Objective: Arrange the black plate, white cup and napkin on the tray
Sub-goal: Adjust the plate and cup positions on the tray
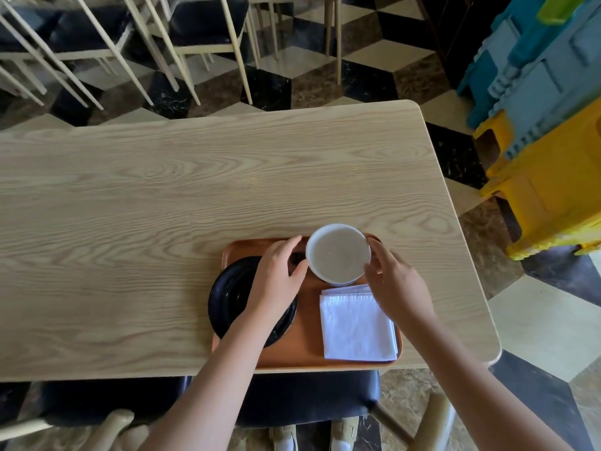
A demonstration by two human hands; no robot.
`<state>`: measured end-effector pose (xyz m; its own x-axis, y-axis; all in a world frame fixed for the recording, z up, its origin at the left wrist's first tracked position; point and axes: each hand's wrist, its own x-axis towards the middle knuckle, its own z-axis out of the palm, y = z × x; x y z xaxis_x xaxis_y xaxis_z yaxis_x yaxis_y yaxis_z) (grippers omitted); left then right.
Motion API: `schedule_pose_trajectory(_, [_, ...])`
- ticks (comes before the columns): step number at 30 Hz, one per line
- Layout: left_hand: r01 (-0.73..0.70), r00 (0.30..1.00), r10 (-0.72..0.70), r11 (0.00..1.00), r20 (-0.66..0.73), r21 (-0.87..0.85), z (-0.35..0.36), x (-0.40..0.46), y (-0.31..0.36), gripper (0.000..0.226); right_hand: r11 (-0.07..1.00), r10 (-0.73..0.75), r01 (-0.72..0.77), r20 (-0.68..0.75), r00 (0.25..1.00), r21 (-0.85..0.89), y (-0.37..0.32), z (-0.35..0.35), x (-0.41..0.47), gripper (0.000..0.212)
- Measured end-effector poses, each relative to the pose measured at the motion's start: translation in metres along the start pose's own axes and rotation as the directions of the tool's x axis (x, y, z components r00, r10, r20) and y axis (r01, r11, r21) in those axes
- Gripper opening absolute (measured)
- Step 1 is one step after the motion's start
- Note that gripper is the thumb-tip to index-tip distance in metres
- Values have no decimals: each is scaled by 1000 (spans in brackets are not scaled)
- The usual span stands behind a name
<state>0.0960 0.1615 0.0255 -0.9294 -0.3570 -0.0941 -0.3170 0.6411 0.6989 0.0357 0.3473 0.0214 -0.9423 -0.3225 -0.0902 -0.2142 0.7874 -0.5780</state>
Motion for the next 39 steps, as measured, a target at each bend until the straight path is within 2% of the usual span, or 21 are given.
schedule_pose_trajectory(2, [-94, 976, 111, 991, -186, 95, 2, -19, -2, 36, 988, -89, 81, -58, 994, -135, 10, -3, -19, 42])
schedule_pose_trajectory(3, [-159, 955, 185, 979, -230, 130, 6, -31, -3, 34, 973, -150, 132, -83, 985, -190, 17, -3, -30, 41])
schedule_pose_trajectory(4, [-232, 941, 262, 960, -215, 158, 12, -45, -2, 33, 955, -211, 187, -84, 974, -228, 25, -2, -40, 39])
schedule_pose_trajectory(6, [-392, 910, 411, 895, -52, 212, 33, -71, -2, 34, 908, -306, 296, 15, 952, -297, 43, 4, -58, 44])
schedule_pose_trajectory(8, [-493, 869, 479, 815, 125, 304, 58, -90, -4, 41, 850, -357, 397, 176, 917, -347, 59, 12, -69, 54])
schedule_pose_trajectory(11, [-461, 887, 399, 791, 232, 402, 81, -98, -6, 47, 808, -354, 451, 299, 886, -380, 70, 17, -72, 59])
schedule_pose_trajectory(14, [-443, 893, 347, 787, 286, 429, 86, -95, -10, 49, 801, -330, 449, 334, 883, -397, 72, 18, -72, 59])
schedule_pose_trajectory(21, [-447, 888, 328, 775, 321, 446, 75, -96, -17, 60, 822, -317, 420, 303, 899, -386, 61, 25, -74, 58])
schedule_pose_trajectory(28, [-396, 913, 288, 797, 291, 455, 61, -107, -30, 54, 807, -338, 430, 281, 898, -404, 47, 39, -79, 57])
schedule_pose_trajectory(39, [-406, 907, 296, 802, 298, 438, 61, -104, -34, 54, 806, -372, 440, 239, 897, -395, 48, 42, -79, 51])
